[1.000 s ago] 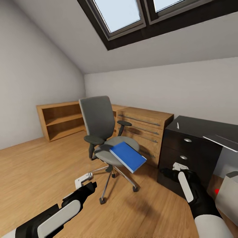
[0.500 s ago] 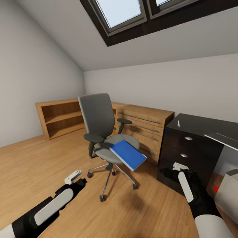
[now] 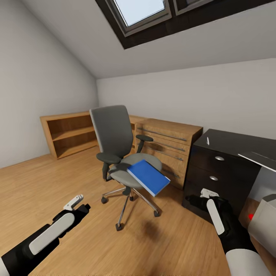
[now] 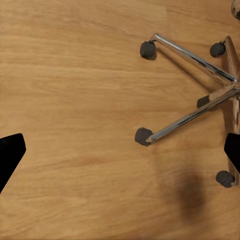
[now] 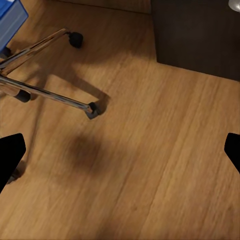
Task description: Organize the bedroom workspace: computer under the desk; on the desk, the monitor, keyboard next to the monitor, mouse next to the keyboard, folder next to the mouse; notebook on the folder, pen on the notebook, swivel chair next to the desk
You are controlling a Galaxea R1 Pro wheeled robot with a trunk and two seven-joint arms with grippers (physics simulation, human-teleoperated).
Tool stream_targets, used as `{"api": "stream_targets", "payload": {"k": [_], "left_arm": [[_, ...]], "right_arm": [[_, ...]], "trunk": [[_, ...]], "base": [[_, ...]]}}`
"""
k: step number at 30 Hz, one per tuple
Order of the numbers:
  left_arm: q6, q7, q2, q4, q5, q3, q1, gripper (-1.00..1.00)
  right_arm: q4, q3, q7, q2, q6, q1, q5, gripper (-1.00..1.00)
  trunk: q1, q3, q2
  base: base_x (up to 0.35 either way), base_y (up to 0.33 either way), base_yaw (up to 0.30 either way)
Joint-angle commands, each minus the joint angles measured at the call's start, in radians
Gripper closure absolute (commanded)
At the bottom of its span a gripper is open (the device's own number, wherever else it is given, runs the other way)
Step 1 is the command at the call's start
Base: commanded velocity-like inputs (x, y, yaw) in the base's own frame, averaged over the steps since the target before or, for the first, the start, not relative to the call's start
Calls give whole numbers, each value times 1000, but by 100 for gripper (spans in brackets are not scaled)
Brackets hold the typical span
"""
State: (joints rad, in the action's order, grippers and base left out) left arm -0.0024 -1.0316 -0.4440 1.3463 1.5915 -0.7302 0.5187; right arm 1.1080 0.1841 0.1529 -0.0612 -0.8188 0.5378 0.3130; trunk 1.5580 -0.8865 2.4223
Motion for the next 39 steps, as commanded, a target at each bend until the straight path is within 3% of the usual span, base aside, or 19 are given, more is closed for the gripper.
{"api": "stream_targets", "payload": {"k": [1,5,6,8,12,18,21,25,26,31,35,39], "left_arm": [[-1,-4,-2,1,4,-1,1,-100],[-2,-4,-12,1,21,4,1,-100],[-3,-4,-35,1,73,5,1,-100],[-3,-4,-47,1,101,7,1,-100],[-4,-4,-63,1,123,8,1,-100],[-4,-3,-73,1,133,10,1,-100],[-4,-2,-74,1,133,15,1,-100],[-2,-2,-85,1,134,39,1,-100],[-2,-1,-90,1,134,42,1,-100],[-1,-1,-91,1,134,42,1,-100],[-1,-1,-91,2,135,42,1,-100],[-1,-1,-91,4,136,41,1,-100]], "right_arm": [[1,0,9,0,-3,1,11,-100],[1,0,9,0,-3,1,10,-100],[1,0,9,0,-3,1,10,-100],[1,0,9,0,-4,1,10,-100],[1,0,8,0,-6,1,11,-100],[1,15,9,4,-8,1,12,-100],[1,18,9,5,-9,1,12,-100],[-1,74,7,2,-11,1,33,-100],[-4,136,6,4,-7,1,62,-100],[-7,151,4,7,12,1,78,-100],[-29,155,-8,9,87,1,108,-100],[-100,156,-66,6,187,1,148,-100]], "trunk": [[0,-3,1],[0,-9,1],[0,-10,1],[4,-14,8],[19,-27,36],[42,-46,78],[43,-58,78],[45,-73,79],[46,-77,80],[48,-96,81],[50,-112,82],[51,-127,83]], "base": [[0,0,0],[0,0,0],[0,0,0],[0,0,0],[0,0,0],[0,0,0],[0,0,0],[0,0,0],[0,0,0],[0,0,0],[0,0,0],[0,0,0]]}}
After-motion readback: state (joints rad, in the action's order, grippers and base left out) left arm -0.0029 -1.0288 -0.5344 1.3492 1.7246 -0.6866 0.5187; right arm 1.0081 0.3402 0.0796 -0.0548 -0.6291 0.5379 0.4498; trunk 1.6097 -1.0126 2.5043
